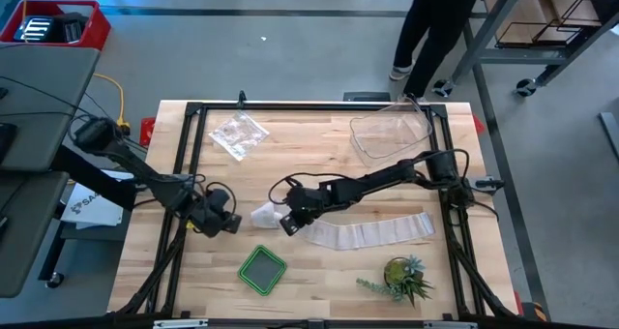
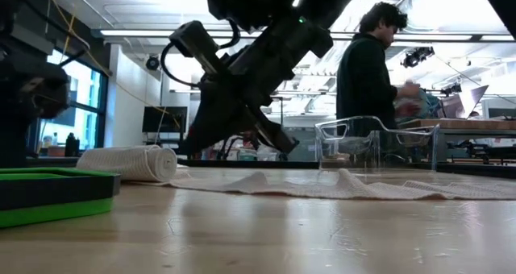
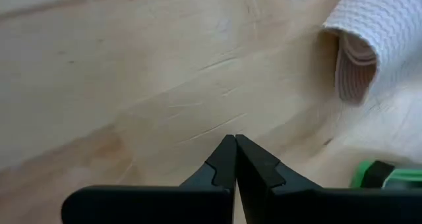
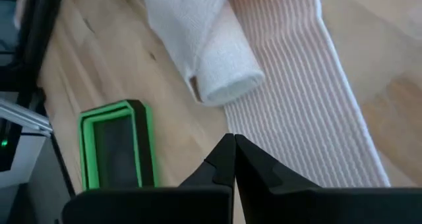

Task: Roll bandage
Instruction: Roll the white bandage

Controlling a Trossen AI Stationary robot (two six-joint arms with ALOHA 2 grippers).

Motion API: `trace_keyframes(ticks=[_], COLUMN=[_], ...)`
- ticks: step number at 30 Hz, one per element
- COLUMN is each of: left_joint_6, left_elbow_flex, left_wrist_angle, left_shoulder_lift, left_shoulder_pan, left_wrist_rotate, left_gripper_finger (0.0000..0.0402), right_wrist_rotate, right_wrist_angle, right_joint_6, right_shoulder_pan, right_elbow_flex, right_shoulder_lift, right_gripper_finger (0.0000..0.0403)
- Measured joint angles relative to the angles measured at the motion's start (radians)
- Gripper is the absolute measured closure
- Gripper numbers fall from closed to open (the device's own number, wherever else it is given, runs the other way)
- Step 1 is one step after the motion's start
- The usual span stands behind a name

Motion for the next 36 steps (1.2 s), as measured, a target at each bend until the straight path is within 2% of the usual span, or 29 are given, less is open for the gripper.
trace_keyframes(ticks=[6,20,26,36], left_joint_6=[0.001,0.22,0.237,0.28], left_elbow_flex=[-0.036,0.007,0.05,0.075], left_wrist_angle=[0.167,0.42,0.44,0.454], left_shoulder_lift=[0.054,0.234,0.298,0.291], left_shoulder_pan=[0.072,0.206,0.224,0.224], left_wrist_rotate=[-0.018,-0.025,0.021,0.043], left_gripper_finger=[0.0397,0.0401,0.0401,0.0401], right_wrist_rotate=[0.008,0.049,0.073,0.088], right_wrist_angle=[0.078,0.089,0.093,0.08], right_joint_6=[0.054,0.098,0.105,0.078], right_shoulder_pan=[0.001,0.0,-0.001,-0.001], right_elbow_flex=[0.0,0.0,0.0,0.0], right_shoulder_lift=[0.028,0.04,0.04,0.04], right_gripper_finger=[0.0403,0.0403,0.0403,0.0403])
